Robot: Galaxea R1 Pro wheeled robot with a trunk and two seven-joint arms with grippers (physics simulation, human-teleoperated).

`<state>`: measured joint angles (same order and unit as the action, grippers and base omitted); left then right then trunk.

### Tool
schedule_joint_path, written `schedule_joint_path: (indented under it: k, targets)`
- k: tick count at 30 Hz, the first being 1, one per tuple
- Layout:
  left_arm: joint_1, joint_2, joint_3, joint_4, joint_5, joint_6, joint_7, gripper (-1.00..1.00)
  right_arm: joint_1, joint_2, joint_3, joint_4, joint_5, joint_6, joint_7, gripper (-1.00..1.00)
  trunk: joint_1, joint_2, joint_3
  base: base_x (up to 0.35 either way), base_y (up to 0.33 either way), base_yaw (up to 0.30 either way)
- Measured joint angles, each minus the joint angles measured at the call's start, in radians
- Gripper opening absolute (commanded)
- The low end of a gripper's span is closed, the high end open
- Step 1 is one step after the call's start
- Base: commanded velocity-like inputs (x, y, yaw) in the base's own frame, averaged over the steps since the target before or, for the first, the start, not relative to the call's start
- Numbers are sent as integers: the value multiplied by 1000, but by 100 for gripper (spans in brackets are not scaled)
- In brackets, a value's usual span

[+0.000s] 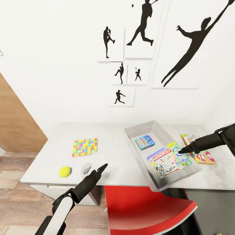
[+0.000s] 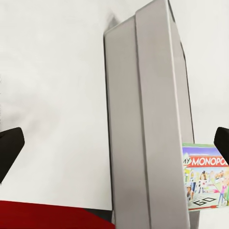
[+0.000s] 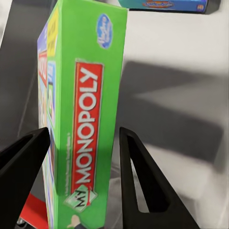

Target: Put all the toys in the child's room - the three board games (two on the bed and one on the table), the two jigsaw puzzles on the table, and the tennis ball on the table - inside the toy box on the table in the child's room.

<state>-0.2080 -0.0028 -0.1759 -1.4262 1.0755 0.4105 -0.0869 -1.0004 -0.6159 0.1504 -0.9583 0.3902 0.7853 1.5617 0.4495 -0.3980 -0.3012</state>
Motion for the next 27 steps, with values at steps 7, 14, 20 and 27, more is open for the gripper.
schedule_joint_path:
  k: [7, 14, 20, 27]
  targets:
    - [0, 0, 0, 0, 0, 0, 0, 100, 0, -2, 0, 1, 0, 3, 1, -100, 0, 0, -7, 0, 0, 0]
    - [0, 0, 0, 0, 0, 0, 0, 100, 0, -2, 0, 2, 0, 5, 1, -100, 0, 0, -17, 0, 0, 0]
    - [0, 0, 0, 0, 0, 0, 0, 100, 0, -2, 0, 2, 0, 6, 1, -100, 0, 0, -26, 0, 0, 0]
    - [0, 0, 0, 0, 1, 0, -1, 100, -18, 0, 0, 2, -1, 7, 1, -100, 0, 0, -33, 0, 0, 0]
